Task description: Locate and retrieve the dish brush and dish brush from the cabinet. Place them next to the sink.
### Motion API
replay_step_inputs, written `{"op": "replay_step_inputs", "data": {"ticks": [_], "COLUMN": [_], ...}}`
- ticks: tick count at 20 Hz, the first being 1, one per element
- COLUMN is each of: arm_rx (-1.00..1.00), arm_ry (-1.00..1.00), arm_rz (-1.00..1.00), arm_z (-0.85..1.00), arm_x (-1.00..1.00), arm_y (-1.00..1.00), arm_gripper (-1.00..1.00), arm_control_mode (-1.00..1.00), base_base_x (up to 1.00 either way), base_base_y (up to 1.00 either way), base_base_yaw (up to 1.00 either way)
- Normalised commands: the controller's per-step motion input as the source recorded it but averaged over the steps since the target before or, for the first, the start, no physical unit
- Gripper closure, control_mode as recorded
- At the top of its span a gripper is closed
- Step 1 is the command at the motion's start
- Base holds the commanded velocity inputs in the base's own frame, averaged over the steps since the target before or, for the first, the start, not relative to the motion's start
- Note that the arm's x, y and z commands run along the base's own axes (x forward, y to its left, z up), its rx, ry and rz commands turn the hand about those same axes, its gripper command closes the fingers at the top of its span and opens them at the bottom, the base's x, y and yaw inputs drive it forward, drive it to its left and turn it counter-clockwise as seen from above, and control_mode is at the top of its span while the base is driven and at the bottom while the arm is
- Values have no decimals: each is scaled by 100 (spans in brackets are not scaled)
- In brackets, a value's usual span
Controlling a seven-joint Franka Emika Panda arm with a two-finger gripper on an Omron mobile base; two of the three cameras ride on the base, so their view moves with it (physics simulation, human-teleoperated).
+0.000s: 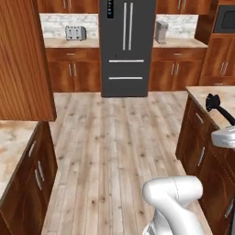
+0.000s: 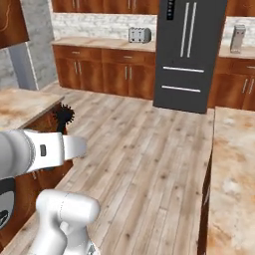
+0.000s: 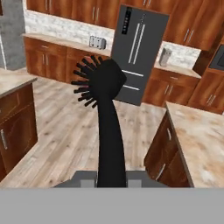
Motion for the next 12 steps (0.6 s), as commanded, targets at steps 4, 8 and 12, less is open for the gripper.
{"op": "replay_step_inputs", "data": {"ticks": [4,8,12], "arm_rx": [0,0,0], "arm_ry": [0,0,0], "arm_rz": [0,0,0], "arm_z": [0,0,0], "arm_x": [0,0,0], "arm_y": [0,0,0], "arm_gripper": [100,100,100], "arm_control_mode": [100,100,100], "base_base_x": [-1,-1,-1], "base_base_y": [0,0,0], "base_base_yaw": [-49,-49,-49]}}
